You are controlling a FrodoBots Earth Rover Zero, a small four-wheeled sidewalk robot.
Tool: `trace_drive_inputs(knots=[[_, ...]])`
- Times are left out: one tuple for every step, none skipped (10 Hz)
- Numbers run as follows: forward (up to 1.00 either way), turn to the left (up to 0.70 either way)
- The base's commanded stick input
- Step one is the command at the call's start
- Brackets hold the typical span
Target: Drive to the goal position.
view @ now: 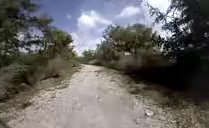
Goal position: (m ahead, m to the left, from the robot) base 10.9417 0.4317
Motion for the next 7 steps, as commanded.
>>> trace_drive_inputs(knots=[[0.84,0.0],[0.84,0.0],[0.84,0.0],[0.84,0.0],[0.84,0.0],[0.84,0.0],[0.84,0.0]])
